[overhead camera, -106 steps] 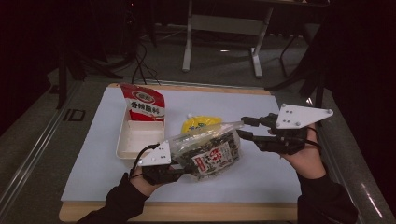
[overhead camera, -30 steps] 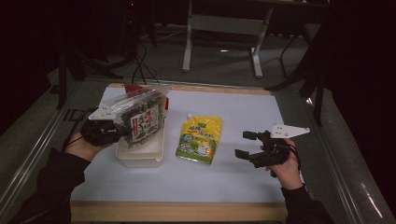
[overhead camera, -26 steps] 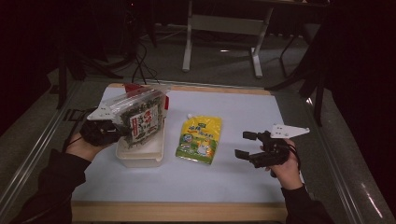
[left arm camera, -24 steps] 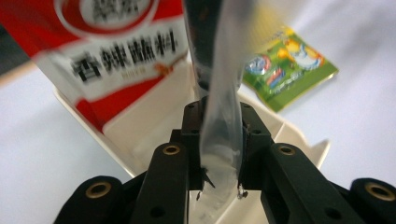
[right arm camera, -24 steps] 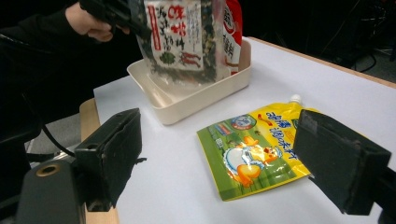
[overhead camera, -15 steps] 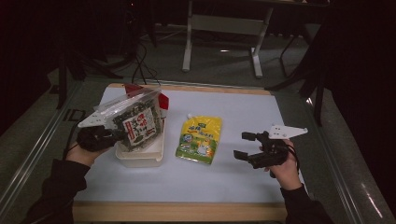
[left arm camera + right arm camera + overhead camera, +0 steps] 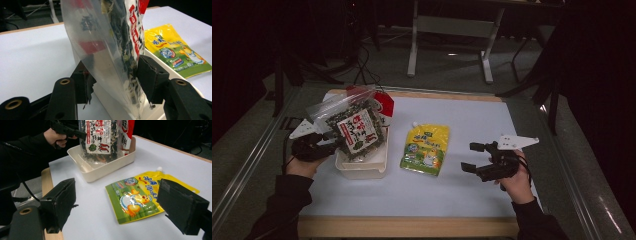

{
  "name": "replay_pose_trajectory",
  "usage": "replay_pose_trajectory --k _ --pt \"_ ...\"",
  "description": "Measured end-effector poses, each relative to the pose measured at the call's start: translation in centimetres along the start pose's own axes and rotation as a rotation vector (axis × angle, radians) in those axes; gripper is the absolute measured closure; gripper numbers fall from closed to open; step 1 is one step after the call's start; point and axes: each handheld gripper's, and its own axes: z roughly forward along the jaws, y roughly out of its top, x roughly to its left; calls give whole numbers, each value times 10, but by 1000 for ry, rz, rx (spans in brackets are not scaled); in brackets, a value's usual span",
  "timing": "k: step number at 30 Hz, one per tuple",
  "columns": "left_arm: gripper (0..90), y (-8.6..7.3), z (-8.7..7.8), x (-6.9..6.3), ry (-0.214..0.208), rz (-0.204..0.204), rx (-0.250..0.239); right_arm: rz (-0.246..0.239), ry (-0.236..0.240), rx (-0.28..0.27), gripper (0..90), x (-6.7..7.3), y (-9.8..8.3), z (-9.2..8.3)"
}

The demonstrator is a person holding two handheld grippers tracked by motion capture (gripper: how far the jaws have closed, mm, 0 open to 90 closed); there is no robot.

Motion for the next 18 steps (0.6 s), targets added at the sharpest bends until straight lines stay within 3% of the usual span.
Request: replay_pose_trajectory --k 2,7,13,18 --pt "472 0 0 -2 20 11 0 0 0 1 154 0 0 0" --pt "448 -2 -5 -5 22 7 -15 1 2 0 154 0 0 0" --pt "338 -5 -14 -11 38 0 -22 2 -3 -2 154 -1 -1 -1" --pt "145 -7 -22 -20 28 -19 -24 1 -7 -3 154 -1 -1 -3"
